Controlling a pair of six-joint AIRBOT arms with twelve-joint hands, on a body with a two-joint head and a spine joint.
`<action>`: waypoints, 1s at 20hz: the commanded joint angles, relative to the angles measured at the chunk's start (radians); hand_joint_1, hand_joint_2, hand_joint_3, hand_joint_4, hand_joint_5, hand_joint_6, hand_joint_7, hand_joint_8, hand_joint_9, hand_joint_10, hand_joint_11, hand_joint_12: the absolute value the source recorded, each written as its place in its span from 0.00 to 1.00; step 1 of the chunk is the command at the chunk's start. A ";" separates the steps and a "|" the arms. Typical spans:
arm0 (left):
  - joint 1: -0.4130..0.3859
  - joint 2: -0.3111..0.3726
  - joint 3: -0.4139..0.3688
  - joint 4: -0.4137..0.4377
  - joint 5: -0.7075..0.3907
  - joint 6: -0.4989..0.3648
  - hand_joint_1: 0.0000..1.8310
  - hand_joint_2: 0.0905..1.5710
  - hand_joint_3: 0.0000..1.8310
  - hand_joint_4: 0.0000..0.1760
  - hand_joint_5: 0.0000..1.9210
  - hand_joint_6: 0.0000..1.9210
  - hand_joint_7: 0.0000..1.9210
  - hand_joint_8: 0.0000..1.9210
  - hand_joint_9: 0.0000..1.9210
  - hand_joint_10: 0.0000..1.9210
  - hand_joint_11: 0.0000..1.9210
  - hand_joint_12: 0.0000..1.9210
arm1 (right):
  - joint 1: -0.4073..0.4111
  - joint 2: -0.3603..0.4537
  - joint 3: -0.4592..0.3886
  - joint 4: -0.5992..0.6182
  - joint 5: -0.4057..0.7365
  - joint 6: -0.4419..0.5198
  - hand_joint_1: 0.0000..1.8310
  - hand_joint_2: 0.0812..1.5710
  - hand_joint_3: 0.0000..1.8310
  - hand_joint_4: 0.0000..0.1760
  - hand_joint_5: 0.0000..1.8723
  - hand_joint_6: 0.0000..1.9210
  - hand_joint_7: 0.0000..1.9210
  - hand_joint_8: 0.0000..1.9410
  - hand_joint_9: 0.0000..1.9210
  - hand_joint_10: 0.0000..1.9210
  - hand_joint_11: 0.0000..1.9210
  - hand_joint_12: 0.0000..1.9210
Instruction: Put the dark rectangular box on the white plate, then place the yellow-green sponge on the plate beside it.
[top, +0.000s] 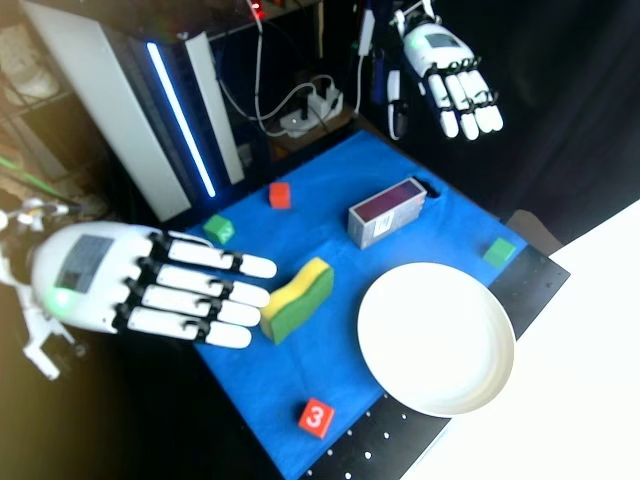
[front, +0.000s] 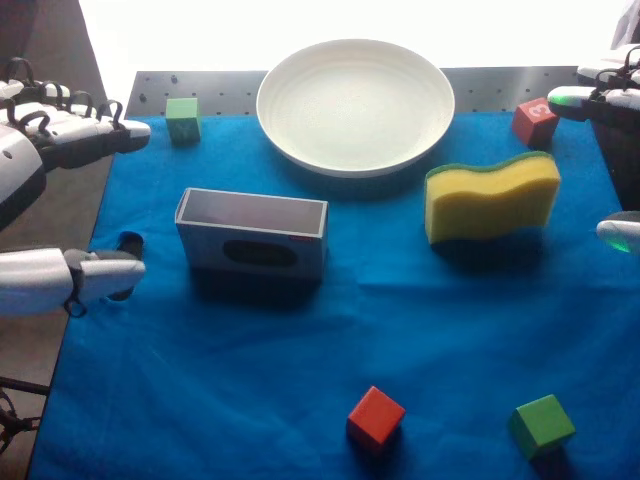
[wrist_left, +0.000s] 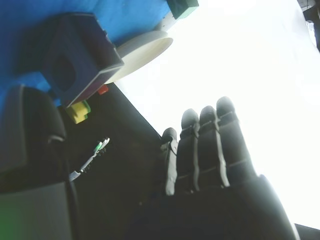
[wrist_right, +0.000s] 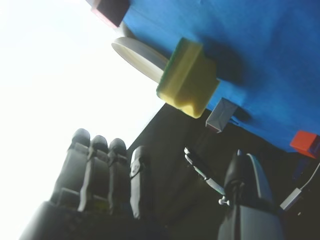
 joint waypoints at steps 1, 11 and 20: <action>-0.008 -0.004 0.007 0.004 -0.124 -0.002 0.31 0.64 0.00 0.28 0.19 0.00 0.21 0.00 0.17 0.01 0.00 0.22 | 0.012 0.001 0.007 0.025 0.114 0.002 0.27 0.69 0.00 0.66 0.13 0.00 0.09 0.00 0.07 0.00 0.02 0.09; -0.155 -0.166 0.154 0.074 0.052 -0.105 0.44 0.54 0.00 0.12 0.17 0.00 0.17 0.00 0.14 0.00 0.05 0.20 | 0.012 -0.013 0.020 0.024 0.100 0.002 0.30 0.69 0.00 0.72 0.14 0.00 0.11 0.00 0.10 0.01 0.06 0.09; -0.290 -0.314 0.271 0.133 0.239 -0.105 0.50 0.63 0.00 0.06 0.35 0.02 0.36 0.01 0.32 0.03 0.09 0.45 | 0.012 -0.014 0.022 0.024 0.100 0.002 0.30 0.70 0.00 0.81 0.12 0.00 0.09 0.00 0.07 0.00 0.02 0.07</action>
